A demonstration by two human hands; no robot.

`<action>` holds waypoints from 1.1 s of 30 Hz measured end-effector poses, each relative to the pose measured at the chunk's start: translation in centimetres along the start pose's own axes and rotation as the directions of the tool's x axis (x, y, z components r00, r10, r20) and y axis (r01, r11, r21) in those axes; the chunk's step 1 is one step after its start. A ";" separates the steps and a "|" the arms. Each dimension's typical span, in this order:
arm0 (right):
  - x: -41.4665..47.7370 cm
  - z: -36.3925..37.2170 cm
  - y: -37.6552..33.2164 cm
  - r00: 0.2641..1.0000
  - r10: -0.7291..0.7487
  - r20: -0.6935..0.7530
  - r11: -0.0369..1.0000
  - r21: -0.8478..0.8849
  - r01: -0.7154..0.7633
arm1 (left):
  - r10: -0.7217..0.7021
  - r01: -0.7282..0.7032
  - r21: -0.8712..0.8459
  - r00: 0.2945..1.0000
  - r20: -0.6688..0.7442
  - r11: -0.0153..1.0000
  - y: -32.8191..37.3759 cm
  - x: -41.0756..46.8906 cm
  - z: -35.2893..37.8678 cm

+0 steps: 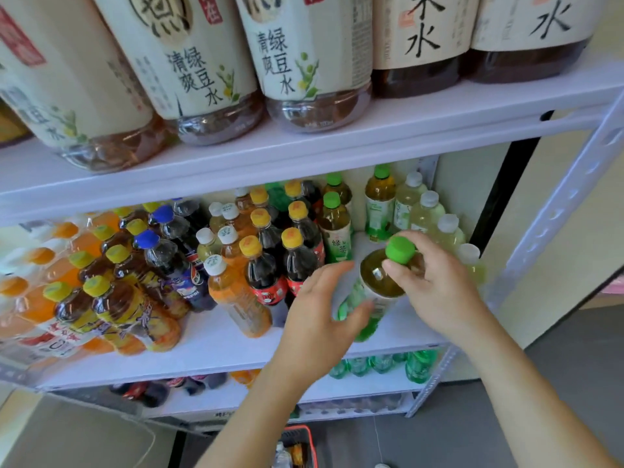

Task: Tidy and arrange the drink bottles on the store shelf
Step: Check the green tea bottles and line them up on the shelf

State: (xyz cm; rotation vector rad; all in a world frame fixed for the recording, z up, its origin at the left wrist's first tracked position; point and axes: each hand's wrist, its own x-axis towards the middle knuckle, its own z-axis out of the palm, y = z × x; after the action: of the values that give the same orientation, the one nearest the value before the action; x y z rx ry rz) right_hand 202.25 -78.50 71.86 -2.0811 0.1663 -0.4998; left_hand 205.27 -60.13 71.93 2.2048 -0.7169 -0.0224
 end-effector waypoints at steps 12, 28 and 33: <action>-7.9 0.6 -5.1 0.955 0.162 0.250 0.648 0.703 -0.293 | -0.198 0.171 -0.781 0.978 0.062 0.600 2.0 -5.9 -1.1; -14.6 3.9 -7.2 0.912 0.320 0.256 0.516 0.761 -0.394 | -0.207 0.038 -0.800 0.972 -0.109 0.599 2.4 -5.8 -7.4; -15.2 4.5 -7.2 0.959 0.268 -0.092 0.899 0.381 -0.215 | -0.204 0.087 -0.701 0.975 -0.084 0.707 3.6 -6.6 -6.0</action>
State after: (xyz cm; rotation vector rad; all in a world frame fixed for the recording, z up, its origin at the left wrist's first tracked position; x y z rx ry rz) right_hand 189.75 -66.44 71.51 -1.6304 0.3817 -0.4849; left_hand 199.41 -54.52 77.18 1.4963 -0.3488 -0.1724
